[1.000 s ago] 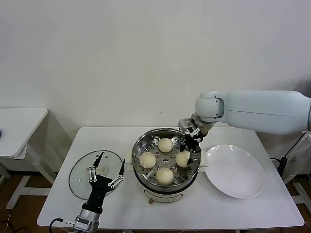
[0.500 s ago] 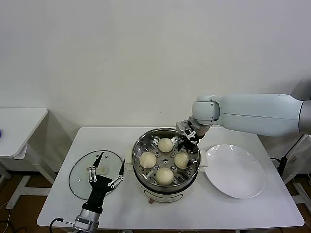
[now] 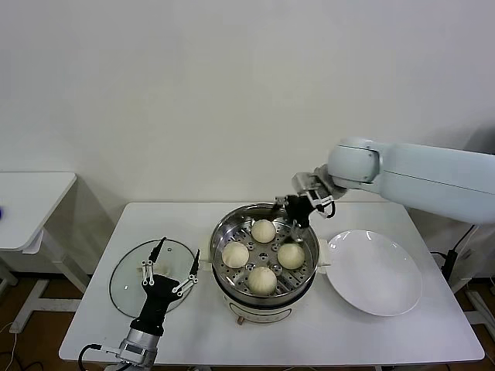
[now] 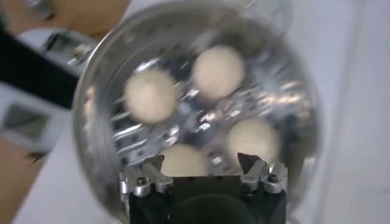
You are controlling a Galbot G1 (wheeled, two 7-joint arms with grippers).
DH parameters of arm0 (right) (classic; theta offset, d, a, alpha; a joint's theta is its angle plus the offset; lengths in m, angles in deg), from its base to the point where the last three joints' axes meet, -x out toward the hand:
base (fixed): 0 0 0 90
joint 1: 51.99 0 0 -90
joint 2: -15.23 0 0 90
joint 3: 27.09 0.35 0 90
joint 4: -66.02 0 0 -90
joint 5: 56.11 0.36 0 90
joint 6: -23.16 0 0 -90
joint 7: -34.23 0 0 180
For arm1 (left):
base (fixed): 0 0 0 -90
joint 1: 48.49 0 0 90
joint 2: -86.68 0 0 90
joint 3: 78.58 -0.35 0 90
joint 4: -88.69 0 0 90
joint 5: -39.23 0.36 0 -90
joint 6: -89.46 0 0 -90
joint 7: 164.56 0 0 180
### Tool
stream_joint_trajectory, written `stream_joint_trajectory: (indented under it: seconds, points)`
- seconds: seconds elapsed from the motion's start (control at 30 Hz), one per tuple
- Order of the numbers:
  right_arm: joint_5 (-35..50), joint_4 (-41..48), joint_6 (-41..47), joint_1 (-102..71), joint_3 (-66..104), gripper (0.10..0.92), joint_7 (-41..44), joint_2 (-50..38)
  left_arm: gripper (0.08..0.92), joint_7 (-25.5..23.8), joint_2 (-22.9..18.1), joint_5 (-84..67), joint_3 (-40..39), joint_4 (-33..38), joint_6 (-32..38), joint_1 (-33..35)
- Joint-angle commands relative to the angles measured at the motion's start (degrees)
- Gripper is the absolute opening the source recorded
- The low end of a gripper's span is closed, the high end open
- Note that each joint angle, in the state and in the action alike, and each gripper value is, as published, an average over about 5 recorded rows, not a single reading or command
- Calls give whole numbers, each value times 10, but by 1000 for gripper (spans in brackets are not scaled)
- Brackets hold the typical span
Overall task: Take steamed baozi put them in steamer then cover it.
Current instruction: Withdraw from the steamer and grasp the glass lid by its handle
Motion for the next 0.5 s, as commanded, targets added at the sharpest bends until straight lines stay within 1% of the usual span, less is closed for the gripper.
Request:
stream_joint_trajectory:
  seconds: [0.03,0.1,0.23,0.33,0.5]
  points:
    - [23,-76,-103,-157,208,823,-459,-147,823,12,0,60,-1,5,-19,-8]
    - [25,-79,-129,-225,275,823,-539,-161,823,18,0,76,-1,6,-29,-15]
    - [19,-78,-176,-383,417,823,-644,-173,823,31,0,104,-1,8,-46,-29]
    - [2,-79,-204,-547,562,823,-680,-169,823,39,-2,127,2,1,-52,-39]
    - [-55,-61,-236,-791,794,823,-684,-116,823,51,-7,167,9,-15,-59,-52]
